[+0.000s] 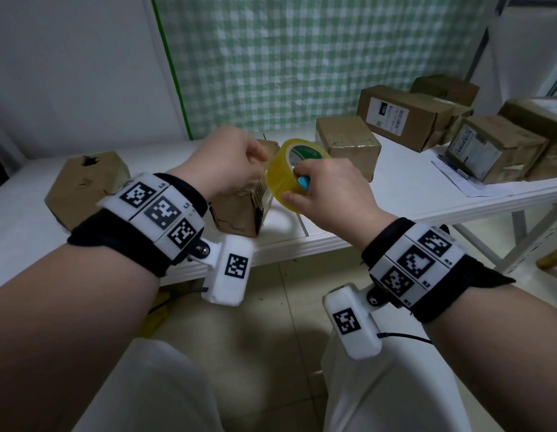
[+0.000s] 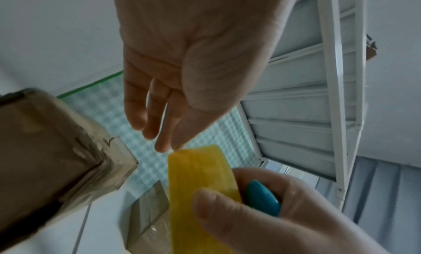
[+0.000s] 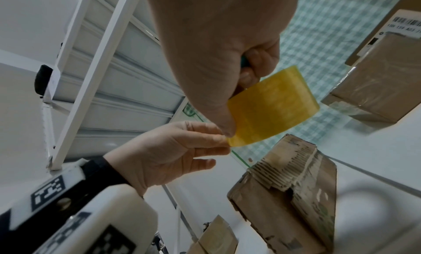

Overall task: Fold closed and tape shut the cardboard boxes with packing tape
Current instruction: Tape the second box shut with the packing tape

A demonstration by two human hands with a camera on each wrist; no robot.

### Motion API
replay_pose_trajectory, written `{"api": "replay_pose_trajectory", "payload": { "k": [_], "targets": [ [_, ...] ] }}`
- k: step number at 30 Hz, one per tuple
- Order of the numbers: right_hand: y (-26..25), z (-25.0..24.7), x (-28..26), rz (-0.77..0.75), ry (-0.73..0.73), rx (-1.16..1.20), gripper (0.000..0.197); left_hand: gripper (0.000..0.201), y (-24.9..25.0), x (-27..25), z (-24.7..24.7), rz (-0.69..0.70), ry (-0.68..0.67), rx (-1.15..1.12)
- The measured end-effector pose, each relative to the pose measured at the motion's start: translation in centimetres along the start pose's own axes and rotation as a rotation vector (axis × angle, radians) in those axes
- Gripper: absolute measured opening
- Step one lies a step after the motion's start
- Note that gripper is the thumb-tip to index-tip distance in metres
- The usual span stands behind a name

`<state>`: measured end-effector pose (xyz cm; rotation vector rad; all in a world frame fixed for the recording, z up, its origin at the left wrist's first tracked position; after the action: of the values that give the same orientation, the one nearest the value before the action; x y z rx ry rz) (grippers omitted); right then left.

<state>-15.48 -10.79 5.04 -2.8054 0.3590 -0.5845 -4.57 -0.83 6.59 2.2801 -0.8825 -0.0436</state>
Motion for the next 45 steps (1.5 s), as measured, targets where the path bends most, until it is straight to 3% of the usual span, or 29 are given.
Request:
{"api": "replay_pose_trajectory", "payload": {
  "k": [8, 15, 19, 22, 32, 45],
  "targets": [
    [-0.3, -0.3, 0.2, -0.018, 0.037, -0.011, 0.027, 0.013, -0.1, -0.2, -0.2, 0.005, 0.177, 0.009],
    [-0.1, -0.2, 0.2, -0.045, 0.047, -0.023, 0.023, 0.014, 0.5, -0.3, -0.5, 0.034, 0.226, 0.068],
    [-0.1, -0.2, 0.1, -0.072, 0.045, -0.030, 0.020, 0.010, -0.1, -0.1, -0.4, -0.034, 0.147, -0.064],
    [-0.1, -0.2, 0.0, -0.099, 0.047, -0.035, 0.019, 0.021, -0.8, 0.0, -0.2, -0.122, 0.073, -0.253],
    [-0.3, -0.4, -0.1, -0.129, 0.034, -0.056, 0.018, 0.021, -1.6, -0.2, 1.4, -0.266, -0.039, -0.560],
    [0.1, -0.3, 0.4, -0.038, 0.039, -0.036, 0.021, 0.020, -1.0, -0.5, 2.1, -0.266, -0.013, -0.709]
  ]
}}
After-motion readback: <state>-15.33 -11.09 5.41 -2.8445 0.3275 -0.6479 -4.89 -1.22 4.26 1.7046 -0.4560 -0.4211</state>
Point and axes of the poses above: each hand's wrist, its own x-axis towards the middle knuckle, its own z-axis out of the palm, y = z × x, the point moved 6 cm from there along x, towards the middle knuckle, and after that the axes turned 3 degrees about -x, right-handed, at the moved point
